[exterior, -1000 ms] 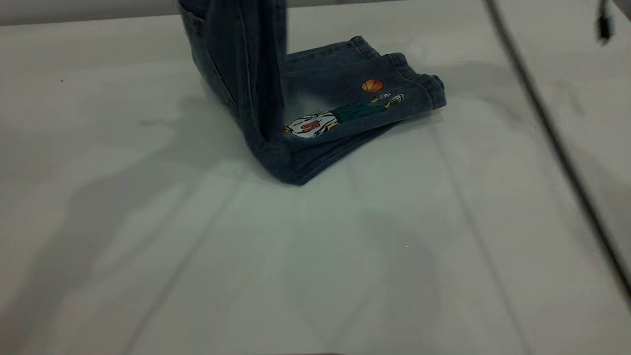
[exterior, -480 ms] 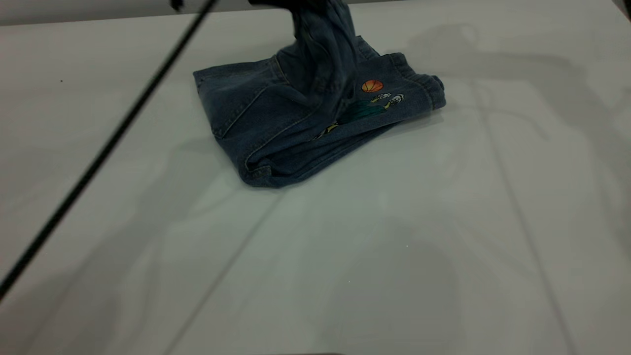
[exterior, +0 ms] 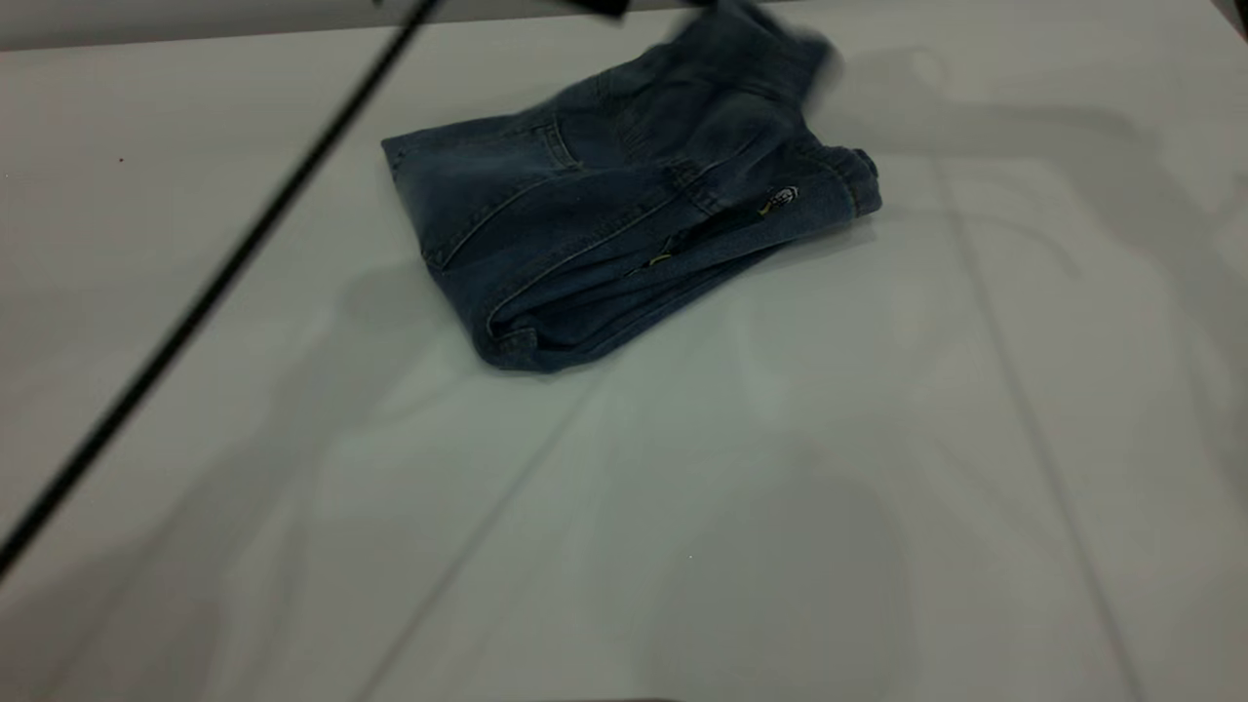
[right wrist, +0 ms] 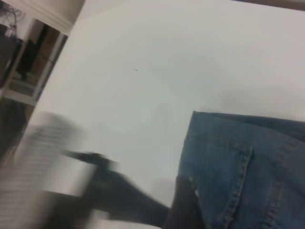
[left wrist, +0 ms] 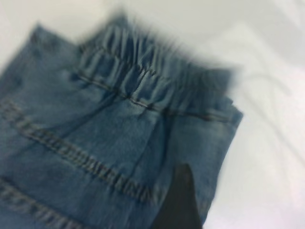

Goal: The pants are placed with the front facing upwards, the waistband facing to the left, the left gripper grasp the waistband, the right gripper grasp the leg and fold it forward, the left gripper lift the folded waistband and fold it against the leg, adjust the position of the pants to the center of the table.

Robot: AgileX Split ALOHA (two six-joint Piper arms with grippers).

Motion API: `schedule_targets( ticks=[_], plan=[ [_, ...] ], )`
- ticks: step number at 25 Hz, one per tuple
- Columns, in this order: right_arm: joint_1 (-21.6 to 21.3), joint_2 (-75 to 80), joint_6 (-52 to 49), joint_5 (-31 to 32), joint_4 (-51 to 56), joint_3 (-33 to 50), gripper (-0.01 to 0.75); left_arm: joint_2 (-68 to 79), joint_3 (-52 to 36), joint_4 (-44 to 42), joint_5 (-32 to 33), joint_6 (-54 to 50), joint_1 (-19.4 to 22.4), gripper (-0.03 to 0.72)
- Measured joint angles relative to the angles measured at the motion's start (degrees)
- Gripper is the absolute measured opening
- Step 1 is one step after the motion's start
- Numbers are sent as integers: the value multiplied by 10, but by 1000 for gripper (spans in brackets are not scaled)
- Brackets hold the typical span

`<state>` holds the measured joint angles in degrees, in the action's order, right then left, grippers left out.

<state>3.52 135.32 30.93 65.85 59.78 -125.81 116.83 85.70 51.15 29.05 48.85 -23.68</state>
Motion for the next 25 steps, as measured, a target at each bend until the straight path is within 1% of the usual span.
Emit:
schedule_targets(
  ticks=[3,5,8,10,12,14,16,18,19,21,25],
  plan=[
    [0,0,0,1,-7,-1,493,-70,0,-51,9,-11,17,586],
    [5,0,-1,2,-19,-1,493,-113,0,-79,12,-31,42,584],
    [36,0,-4,2,-69,-1,493,-176,0,-92,13,-54,82,583],
    [73,0,-9,-2,-119,-2,493,-213,0,-92,13,-59,101,583],
    [121,2,-38,-20,-198,-2,493,-239,0,-92,17,-61,108,583],
    [182,9,-105,-56,-315,-2,493,-257,0,-92,27,-61,108,583],
    [231,21,-185,-83,-433,-2,493,-265,0,-91,44,-64,107,582],
    [271,33,-239,-100,-532,-2,493,-266,0,-90,58,-72,107,582],
    [288,39,-254,-105,-559,-2,493,-266,-1,-90,64,-78,107,581],
    [310,57,-280,-109,-598,-2,493,-266,-1,-90,74,-83,107,581],
    [317,103,-321,-95,-627,-2,493,-266,-1,-83,96,-85,107,580]
  ],
)
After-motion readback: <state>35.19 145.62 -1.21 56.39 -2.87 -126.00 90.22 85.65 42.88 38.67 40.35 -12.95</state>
